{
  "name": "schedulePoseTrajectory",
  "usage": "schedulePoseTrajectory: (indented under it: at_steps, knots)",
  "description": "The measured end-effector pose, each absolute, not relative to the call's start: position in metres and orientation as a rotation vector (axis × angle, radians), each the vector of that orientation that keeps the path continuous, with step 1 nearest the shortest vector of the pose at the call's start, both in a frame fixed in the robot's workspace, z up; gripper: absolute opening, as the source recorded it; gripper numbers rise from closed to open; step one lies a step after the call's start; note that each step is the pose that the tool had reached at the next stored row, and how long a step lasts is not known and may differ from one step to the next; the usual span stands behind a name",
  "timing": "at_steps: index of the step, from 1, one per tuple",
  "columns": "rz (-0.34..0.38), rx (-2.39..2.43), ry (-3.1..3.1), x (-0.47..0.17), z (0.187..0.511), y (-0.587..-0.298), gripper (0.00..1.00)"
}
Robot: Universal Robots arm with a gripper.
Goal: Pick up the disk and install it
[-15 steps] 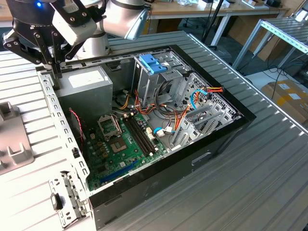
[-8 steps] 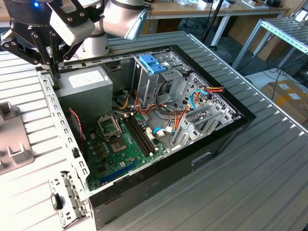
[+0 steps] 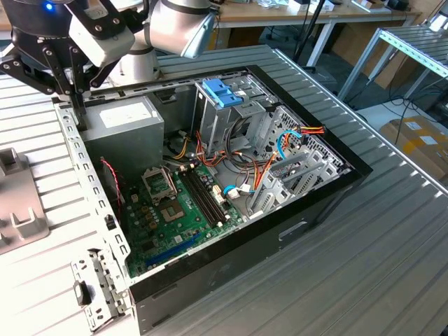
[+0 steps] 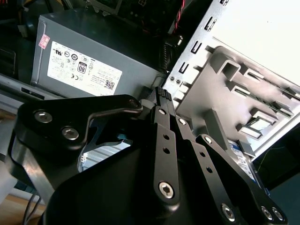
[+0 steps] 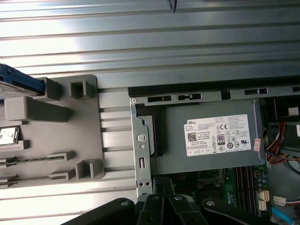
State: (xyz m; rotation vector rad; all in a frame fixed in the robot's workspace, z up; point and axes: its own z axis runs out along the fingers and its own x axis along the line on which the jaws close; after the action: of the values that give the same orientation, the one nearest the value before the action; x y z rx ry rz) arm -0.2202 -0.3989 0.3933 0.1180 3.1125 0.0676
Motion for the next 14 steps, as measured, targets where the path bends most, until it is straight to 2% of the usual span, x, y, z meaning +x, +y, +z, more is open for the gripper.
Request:
schedulePoseTrajectory:
  at_steps: [14]
  knots:
    - [0.068,0.118,3.112,-0.2244,0.3931,-0.3989,0.11]
